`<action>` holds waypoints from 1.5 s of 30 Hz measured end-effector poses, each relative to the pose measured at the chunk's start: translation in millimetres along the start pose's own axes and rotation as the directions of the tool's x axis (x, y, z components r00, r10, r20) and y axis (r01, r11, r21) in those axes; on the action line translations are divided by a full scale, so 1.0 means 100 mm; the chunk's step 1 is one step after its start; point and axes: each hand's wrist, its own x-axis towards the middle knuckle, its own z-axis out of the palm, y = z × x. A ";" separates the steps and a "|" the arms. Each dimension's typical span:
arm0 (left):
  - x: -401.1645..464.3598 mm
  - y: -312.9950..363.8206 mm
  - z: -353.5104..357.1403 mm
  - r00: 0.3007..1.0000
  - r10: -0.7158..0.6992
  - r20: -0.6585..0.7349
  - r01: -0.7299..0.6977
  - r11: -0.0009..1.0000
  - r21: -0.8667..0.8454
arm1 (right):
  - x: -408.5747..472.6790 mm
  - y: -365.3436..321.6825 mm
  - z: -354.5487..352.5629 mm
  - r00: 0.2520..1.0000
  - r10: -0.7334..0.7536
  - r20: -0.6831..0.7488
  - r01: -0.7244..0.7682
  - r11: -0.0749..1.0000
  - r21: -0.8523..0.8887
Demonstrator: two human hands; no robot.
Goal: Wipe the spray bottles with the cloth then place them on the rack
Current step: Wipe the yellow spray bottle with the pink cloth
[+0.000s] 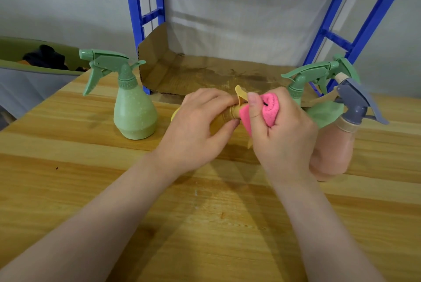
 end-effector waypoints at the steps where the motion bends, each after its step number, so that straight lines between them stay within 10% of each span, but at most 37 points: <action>1: 0.01 -0.01 0.00 1.000 0.002 0.028 -0.002 1.000 -0.005 | 0.00 0.00 0.00 1.000 0.020 -0.003 -0.020 1.000 0.019; 8: -0.03 -0.02 0.07 0.996 0.021 -0.081 -0.017 0.998 0.057 | 0.01 -0.06 0.03 0.956 0.287 -0.062 -0.230 0.863 0.449; 13: -0.01 -0.06 0.07 0.985 -0.101 -0.137 0.086 0.989 -0.117 | 0.01 -0.04 0.04 0.943 0.291 0.160 -0.326 0.722 0.610; 20: -0.02 -0.10 0.10 0.980 -0.166 -0.108 0.141 0.968 -0.209 | 0.06 0.03 0.03 0.891 0.256 0.376 -0.438 0.705 0.557; 33: -0.04 -0.03 0.14 0.987 -0.110 -0.120 0.088 0.980 -0.177 | 0.03 -0.12 0.04 0.906 0.409 0.114 -0.403 0.744 0.533; 39: -0.03 -0.03 0.12 0.960 -0.249 -0.128 0.190 0.915 -0.355 | 0.08 -0.14 0.00 0.854 0.397 0.335 -0.511 0.528 0.678; 45: -0.01 -0.06 0.07 0.943 -0.322 -0.086 0.241 0.836 -0.492 | 0.01 -0.20 0.02 0.826 0.322 0.463 -0.558 0.583 0.591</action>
